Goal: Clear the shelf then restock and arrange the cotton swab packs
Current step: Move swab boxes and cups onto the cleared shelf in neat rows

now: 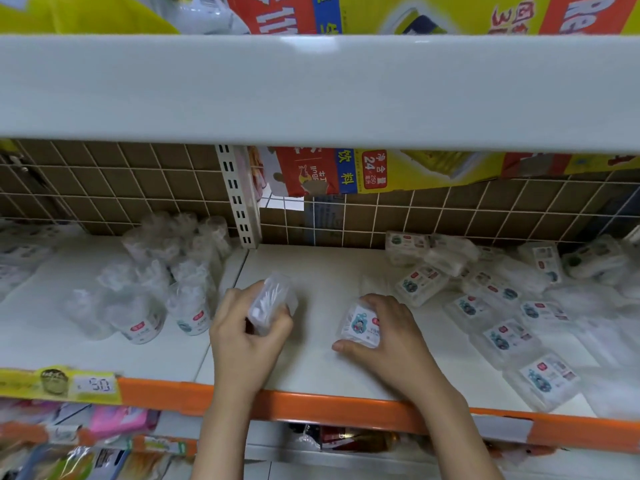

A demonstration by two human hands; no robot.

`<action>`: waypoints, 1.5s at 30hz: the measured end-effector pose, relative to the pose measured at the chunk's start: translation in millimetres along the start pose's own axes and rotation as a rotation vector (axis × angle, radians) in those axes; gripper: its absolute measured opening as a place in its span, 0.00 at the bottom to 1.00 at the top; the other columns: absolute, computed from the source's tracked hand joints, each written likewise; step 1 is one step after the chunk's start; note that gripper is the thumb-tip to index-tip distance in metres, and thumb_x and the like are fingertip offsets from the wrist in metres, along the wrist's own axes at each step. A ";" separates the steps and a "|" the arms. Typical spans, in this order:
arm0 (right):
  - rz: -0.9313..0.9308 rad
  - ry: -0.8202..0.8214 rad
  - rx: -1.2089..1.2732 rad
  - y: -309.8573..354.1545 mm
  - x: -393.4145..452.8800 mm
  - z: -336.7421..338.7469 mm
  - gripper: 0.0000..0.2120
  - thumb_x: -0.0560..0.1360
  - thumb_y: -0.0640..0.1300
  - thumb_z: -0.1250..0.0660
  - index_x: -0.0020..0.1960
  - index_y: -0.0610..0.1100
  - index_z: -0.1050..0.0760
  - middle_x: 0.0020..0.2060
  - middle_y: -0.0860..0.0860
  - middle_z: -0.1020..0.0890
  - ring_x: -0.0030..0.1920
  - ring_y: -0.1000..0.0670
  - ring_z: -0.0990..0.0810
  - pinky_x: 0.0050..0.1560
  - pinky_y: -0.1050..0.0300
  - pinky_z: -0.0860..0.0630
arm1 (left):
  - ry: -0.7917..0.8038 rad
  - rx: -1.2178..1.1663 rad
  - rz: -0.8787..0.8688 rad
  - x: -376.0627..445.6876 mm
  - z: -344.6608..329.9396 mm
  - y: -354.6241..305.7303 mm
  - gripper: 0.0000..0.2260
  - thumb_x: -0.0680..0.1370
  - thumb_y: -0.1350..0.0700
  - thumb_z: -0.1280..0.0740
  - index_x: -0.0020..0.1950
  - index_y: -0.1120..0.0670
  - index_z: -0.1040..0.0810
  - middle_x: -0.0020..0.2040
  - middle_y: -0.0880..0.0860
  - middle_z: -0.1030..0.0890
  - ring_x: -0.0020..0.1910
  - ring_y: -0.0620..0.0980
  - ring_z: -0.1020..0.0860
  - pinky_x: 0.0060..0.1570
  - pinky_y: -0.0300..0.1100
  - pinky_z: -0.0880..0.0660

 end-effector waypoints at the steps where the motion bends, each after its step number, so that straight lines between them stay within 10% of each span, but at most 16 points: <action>1: 0.010 0.009 0.021 6.1 3.5 -3.6 0.37 0.63 0.64 0.26 0.66 0.52 0.35 0.55 0.57 0.32 0.57 0.54 0.35 0.51 0.74 0.41 | 0.000 0.000 -0.016 3.8 5.9 1.9 0.15 0.66 0.50 0.36 0.49 0.53 0.19 0.39 0.45 0.28 0.40 0.35 0.27 0.39 0.24 0.35; 9: 0.009 -0.090 0.177 85.3 35.1 -47.9 0.38 0.62 0.69 0.31 0.65 0.52 0.34 0.53 0.60 0.33 0.57 0.56 0.32 0.55 0.65 0.35 | 0.071 0.023 -0.169 50.1 78.2 33.4 0.14 0.70 0.51 0.36 0.53 0.53 0.21 0.49 0.45 0.25 0.51 0.28 0.29 0.50 0.22 0.36; 12: 0.017 -0.114 0.210 125.9 48.1 -77.6 0.33 0.62 0.68 0.31 0.62 0.54 0.33 0.52 0.60 0.31 0.55 0.56 0.31 0.54 0.62 0.32 | 0.069 -0.038 -0.057 72.1 125.2 57.8 0.10 0.69 0.46 0.37 0.50 0.37 0.27 0.44 0.32 0.22 0.42 0.30 0.24 0.40 0.26 0.29; 17: 0.022 -0.189 0.260 188.1 63.5 -126.5 0.32 0.62 0.67 0.31 0.60 0.52 0.31 0.52 0.55 0.26 0.53 0.52 0.26 0.52 0.53 0.26 | -0.089 -0.086 0.053 97.3 201.8 96.6 0.10 0.68 0.47 0.34 0.45 0.44 0.33 0.36 0.41 0.25 0.33 0.34 0.25 0.31 0.26 0.33; 24: 0.098 -0.150 0.126 234.9 61.9 -156.3 0.35 0.62 0.66 0.31 0.63 0.50 0.31 0.52 0.57 0.30 0.54 0.56 0.33 0.49 0.72 0.38 | -0.060 0.035 0.144 107.6 246.3 151.3 0.11 0.69 0.51 0.34 0.47 0.44 0.33 0.44 0.41 0.25 0.40 0.40 0.25 0.39 0.34 0.31; 45: 0.176 -0.160 -0.026 273.2 93.4 -171.0 0.37 0.61 0.69 0.35 0.63 0.49 0.29 0.53 0.52 0.27 0.52 0.52 0.31 0.45 0.67 0.41 | 0.132 0.238 0.173 116.2 249.1 191.3 0.25 0.72 0.47 0.37 0.63 0.61 0.35 0.56 0.55 0.27 0.57 0.59 0.26 0.58 0.58 0.32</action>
Point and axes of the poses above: each hand's wrist, its own x-axis towards the middle knuckle, its own z-axis out of the back of the hand, y = z × x, the point moved 4 cm from there along x, towards the middle knuckle
